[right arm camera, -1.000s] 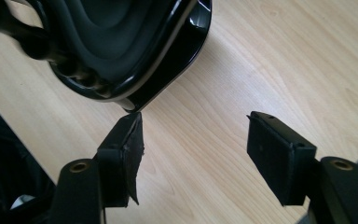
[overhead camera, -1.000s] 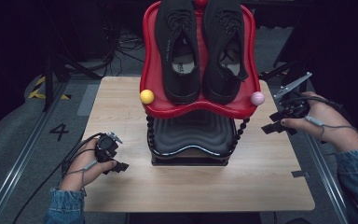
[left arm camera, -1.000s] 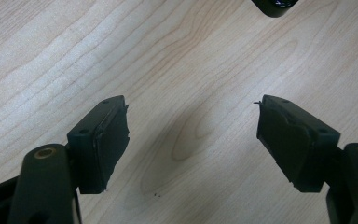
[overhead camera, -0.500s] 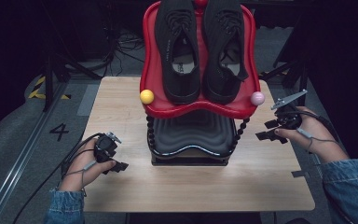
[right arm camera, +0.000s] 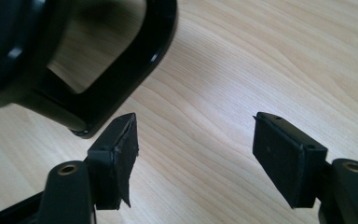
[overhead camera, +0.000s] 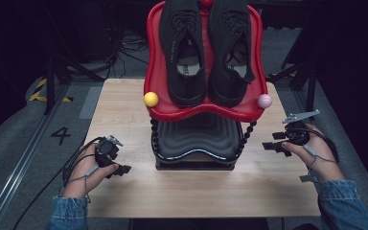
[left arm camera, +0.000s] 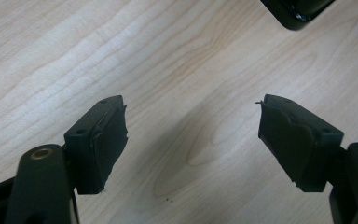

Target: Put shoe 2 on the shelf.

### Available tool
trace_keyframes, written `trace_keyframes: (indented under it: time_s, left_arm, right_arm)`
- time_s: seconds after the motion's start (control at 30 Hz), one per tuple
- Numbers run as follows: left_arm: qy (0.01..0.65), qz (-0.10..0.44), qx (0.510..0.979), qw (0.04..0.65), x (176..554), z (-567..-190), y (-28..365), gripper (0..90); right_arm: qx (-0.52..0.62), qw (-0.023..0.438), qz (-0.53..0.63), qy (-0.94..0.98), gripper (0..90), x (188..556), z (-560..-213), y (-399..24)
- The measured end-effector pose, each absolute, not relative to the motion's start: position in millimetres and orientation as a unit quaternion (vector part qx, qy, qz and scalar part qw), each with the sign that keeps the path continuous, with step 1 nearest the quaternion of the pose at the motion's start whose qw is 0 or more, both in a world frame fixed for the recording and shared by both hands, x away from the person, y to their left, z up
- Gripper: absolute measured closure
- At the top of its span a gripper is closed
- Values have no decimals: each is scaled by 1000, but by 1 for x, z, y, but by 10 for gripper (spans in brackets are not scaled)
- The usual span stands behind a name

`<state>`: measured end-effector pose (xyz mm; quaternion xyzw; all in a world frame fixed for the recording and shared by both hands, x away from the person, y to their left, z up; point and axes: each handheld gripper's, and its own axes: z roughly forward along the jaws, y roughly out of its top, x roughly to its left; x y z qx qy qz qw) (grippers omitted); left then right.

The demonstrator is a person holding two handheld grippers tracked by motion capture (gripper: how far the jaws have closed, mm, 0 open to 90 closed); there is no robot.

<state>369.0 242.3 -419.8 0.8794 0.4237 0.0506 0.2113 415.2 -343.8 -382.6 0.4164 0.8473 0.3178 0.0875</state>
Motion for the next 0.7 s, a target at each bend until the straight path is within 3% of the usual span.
trace_keyframes:
  time_s: [0.3,0.7]
  left_arm:
    - [446,95,854,251,368,-414,247,226]
    - [437,135,853,250,368,-414,253,231]
  right_arm:
    - [418,116,346,832,323,413,-413,-363]
    - [416,120,355,828,322,410,-429,-366]
